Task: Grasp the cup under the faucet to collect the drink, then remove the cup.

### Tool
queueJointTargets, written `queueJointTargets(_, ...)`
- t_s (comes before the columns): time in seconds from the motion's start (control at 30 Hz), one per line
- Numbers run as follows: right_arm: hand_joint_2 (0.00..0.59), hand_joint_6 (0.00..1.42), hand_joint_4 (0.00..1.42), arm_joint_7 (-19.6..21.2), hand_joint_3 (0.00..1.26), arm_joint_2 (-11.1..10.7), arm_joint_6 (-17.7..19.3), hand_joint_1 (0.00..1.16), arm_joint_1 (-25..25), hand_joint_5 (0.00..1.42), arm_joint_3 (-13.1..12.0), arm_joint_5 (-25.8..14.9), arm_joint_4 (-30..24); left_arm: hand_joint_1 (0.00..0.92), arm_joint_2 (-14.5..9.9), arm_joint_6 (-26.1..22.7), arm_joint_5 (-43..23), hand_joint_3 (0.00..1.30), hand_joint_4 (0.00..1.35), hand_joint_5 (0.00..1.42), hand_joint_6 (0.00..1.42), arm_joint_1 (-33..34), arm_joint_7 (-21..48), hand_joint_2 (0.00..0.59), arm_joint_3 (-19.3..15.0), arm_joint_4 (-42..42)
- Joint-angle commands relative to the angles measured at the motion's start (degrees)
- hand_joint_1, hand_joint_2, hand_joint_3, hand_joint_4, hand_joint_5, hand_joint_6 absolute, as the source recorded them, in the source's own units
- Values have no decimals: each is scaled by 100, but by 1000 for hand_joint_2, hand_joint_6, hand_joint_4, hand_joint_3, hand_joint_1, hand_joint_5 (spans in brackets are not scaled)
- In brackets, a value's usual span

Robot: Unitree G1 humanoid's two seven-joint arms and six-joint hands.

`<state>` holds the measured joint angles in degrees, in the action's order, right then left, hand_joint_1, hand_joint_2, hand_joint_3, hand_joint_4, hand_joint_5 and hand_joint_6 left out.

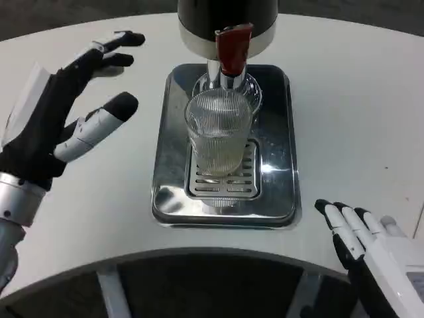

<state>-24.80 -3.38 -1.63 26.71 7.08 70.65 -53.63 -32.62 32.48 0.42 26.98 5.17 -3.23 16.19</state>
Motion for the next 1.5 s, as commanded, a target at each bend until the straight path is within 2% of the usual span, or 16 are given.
queueJointTargets(0.03, 311, 0, 0, -49, 0, -17, 8, 767, -3, 0, 32, 52, 79, 0, -286, 14, -760, 158, 27, 177, 192, 148, 1187, 2, -127, -151)
queueJointTargets(0.27, 311, 0, 0, -87, 0, 31, -14, 767, -77, 0, 110, 159, 107, 0, -414, -440, -1931, 59, 0, 86, 110, 421, 2851, 10, -280, -368)
queueJointTargets(0.4, 311, 0, 0, -111, 0, 62, -16, 767, -105, 0, 146, 209, 116, 0, -413, -665, -2227, 23, 0, 64, 96, 516, 3379, 11, -370, -554)
queueJointTargets(0.6, 311, 0, 0, -125, 0, 112, -23, 767, -105, 0, 229, 279, 125, 0, -371, -1312, -2657, 0, 0, 47, 79, 924, 4034, 12, -413, -638)
queueJointTargets(0.93, 311, 0, 0, -100, 0, 163, -33, 767, -23, 0, 269, 345, 94, 0, -124, -1784, -2744, 0, 0, 27, 40, 1382, 4448, 15, -469, -391)
queueJointTargets(1.27, 311, 0, 0, -105, 0, 162, -35, 767, -11, 0, 227, 323, 73, 0, 152, -1856, -2614, 0, 0, 26, 40, 2012, 4810, 15, -402, 329)
queueJointTargets(1.5, 314, 0, 0, -92, 0, 177, -45, 768, -15, 0, 206, 324, 62, 0, 359, -1685, -2463, 0, 0, 33, 40, 2550, 5033, 16, -341, 922)
